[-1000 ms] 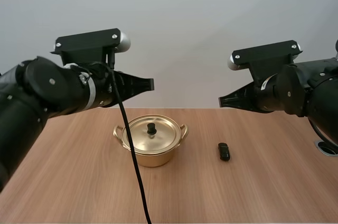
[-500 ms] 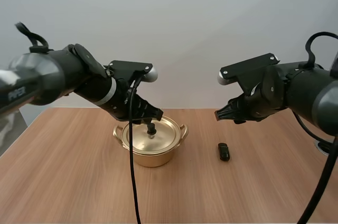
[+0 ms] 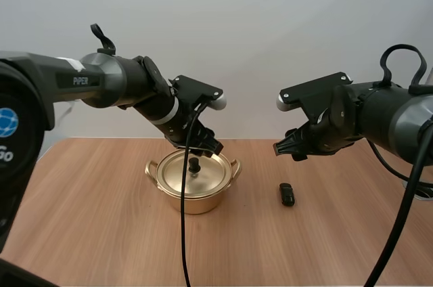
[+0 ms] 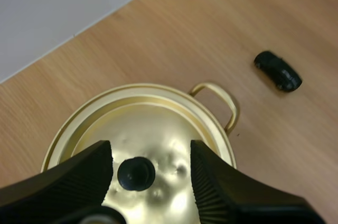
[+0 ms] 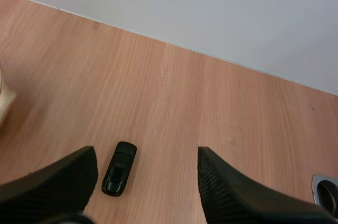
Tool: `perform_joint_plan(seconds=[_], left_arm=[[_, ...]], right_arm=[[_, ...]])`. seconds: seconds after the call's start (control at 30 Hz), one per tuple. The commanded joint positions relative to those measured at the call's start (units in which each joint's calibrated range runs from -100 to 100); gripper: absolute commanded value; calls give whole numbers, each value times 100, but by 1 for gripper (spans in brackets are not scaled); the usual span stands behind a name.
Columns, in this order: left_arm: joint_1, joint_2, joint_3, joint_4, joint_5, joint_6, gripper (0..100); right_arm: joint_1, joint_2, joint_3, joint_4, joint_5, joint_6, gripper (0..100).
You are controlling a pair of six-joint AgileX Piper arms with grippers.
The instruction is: Open the pot, put the car inside, and close it
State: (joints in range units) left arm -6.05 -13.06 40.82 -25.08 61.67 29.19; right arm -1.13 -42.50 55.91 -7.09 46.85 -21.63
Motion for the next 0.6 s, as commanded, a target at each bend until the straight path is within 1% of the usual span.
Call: perform_joint_plan(seconds=[0.0, 0.2, 0.4, 0.57], left_arm=[[-4, 92, -12, 323, -152, -114, 74], [-4, 294, -22, 376, -243, -157, 74], [-4, 479, -56, 406, -290, -157, 74], [-4, 493, -56, 442, -504, -157, 74]], right_arm=[[4, 2, -6, 2, 2, 7, 92], [4, 294, -6, 2, 210, 26, 91], [4, 1226, -6, 252, 1, 38, 91], [4, 1926, -19, 252, -194, 24, 91]])
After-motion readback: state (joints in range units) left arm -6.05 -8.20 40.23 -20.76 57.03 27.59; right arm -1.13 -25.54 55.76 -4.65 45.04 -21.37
